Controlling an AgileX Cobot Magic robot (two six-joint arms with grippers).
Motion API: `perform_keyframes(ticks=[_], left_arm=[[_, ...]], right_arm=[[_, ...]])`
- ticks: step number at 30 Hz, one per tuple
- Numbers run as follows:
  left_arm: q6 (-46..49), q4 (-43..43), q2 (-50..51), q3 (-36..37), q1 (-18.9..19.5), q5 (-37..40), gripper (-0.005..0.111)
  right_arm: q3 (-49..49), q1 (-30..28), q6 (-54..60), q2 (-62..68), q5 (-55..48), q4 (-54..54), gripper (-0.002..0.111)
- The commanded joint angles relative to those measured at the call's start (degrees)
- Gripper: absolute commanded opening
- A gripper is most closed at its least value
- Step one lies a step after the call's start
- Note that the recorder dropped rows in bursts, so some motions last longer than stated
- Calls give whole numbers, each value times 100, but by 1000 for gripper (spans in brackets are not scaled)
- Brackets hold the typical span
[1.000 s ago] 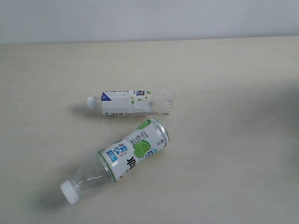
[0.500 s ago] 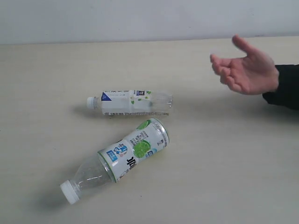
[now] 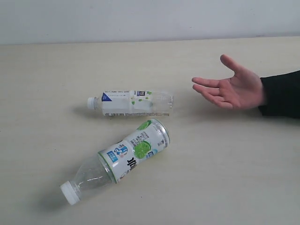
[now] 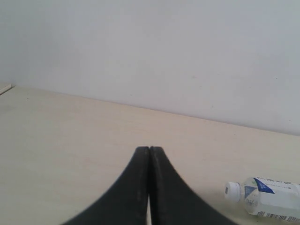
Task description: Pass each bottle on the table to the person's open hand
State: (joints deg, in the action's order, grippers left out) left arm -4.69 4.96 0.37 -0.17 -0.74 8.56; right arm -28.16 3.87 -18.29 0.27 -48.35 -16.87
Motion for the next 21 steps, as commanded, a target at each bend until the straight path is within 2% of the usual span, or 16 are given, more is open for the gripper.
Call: perform_keyframes(ticks=[1,8,11,21], left_arm=[[-13,25,-37,17,15,-11,0],[-13,25,-37,17,15,-11,0],[-13,25,-37,17,15,-11,0],[-13,25,-37,17,15,-11,0]], right_arm=[[273,-18,5,-27,672,-245,0],[1234,-18,5,-27,2500,-993,0],[1486,-18,16,-27,2607,-1014,0],[1440,-18,1,-27,2675,-510,0]])
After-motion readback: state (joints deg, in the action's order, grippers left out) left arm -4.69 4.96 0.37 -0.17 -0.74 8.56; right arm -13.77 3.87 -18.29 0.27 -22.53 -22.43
